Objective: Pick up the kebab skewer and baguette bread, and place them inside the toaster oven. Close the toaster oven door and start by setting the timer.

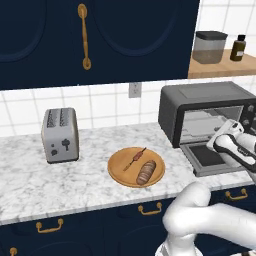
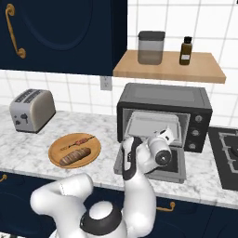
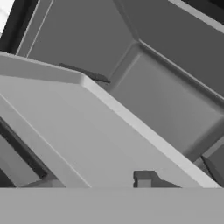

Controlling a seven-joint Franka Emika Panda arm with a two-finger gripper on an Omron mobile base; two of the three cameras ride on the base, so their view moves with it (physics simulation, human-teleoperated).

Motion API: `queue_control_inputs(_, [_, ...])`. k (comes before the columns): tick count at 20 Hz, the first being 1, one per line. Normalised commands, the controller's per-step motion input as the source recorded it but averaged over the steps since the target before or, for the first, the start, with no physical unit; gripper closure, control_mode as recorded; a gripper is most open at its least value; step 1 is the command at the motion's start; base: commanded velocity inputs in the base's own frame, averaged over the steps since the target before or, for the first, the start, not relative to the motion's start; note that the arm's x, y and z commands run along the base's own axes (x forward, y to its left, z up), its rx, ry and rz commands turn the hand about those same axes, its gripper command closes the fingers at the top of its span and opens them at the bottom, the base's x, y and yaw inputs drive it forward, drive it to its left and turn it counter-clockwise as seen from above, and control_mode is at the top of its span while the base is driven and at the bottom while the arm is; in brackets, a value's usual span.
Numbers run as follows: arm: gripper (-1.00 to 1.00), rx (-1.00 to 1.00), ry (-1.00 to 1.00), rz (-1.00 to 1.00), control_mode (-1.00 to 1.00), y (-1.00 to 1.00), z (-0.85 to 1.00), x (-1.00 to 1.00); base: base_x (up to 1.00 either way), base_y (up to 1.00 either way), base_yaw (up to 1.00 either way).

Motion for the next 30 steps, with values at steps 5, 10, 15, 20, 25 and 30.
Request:
queue_control_inputs(5, [1.00,0.02,0.13,0.00,-1.00,-0.22,0.70,-0.94,0.00,0.00,0.00])
queue_control_inputs(10, [1.00,0.00,0.18,0.03,-1.00,-0.02,1.00,-0.96,0.00,0.00,0.00])
queue_control_inputs(15, [1.00,0.00,0.40,-0.01,-1.00,0.23,1.00,-0.93,0.00,0.00,0.00])
queue_control_inputs(20, [1.00,0.00,0.51,-0.23,-1.00,1.00,0.66,-0.49,0.00,0.00,0.00])
queue_control_inputs(25, [1.00,0.04,0.25,-0.39,-1.00,1.00,0.12,-0.61,0.00,0.00,0.00])
queue_control_inputs(30, [1.00,0.12,0.00,-0.53,-1.00,0.96,-0.16,-0.53,0.00,0.00,0.00])
